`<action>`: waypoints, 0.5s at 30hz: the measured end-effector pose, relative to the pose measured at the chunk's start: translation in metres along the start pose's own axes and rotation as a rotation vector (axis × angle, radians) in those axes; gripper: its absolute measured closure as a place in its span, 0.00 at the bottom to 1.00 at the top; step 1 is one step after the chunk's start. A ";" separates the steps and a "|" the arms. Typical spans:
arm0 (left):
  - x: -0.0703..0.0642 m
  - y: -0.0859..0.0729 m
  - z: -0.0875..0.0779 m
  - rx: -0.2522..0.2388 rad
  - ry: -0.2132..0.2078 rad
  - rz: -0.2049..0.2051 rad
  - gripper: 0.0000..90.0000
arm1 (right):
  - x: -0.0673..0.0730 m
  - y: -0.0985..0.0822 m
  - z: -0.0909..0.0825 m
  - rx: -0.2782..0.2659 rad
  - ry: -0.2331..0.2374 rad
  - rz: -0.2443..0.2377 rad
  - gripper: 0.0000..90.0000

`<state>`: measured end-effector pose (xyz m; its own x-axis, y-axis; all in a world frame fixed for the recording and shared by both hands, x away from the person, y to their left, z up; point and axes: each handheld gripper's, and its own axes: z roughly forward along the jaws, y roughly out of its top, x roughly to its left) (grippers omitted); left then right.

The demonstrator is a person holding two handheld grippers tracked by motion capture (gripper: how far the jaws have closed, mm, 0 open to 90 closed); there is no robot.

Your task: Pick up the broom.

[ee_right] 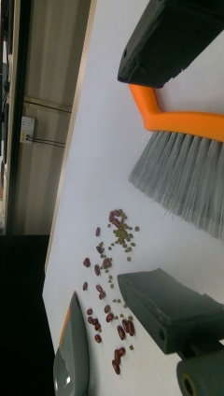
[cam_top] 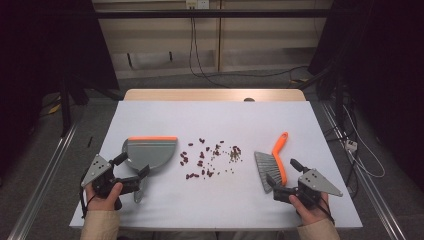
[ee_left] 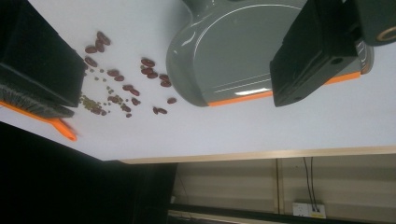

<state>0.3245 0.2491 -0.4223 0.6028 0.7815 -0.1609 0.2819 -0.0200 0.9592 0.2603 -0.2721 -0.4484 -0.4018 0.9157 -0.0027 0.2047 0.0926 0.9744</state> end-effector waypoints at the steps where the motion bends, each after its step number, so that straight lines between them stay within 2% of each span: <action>1: 0.000 0.000 0.000 0.000 0.000 0.000 0.04 | 0.000 0.000 0.000 0.000 0.000 0.000 0.05; 11: 0.001 0.001 0.000 0.005 -0.003 0.012 0.04 | -0.004 0.003 0.003 0.007 -0.006 -0.005 0.04; 13: 0.001 0.001 0.000 0.005 -0.001 0.013 0.04 | -0.005 0.006 0.005 0.012 -0.012 -0.008 0.04; 15: 0.001 0.001 0.000 0.004 -0.001 0.011 0.04 | -0.008 0.011 0.009 0.013 -0.037 -0.024 0.04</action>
<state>0.3256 0.2495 -0.4217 0.6068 0.7805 -0.1504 0.2779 -0.0311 0.9601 0.2737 -0.2749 -0.4400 -0.3734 0.9270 -0.0343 0.2067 0.1192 0.9711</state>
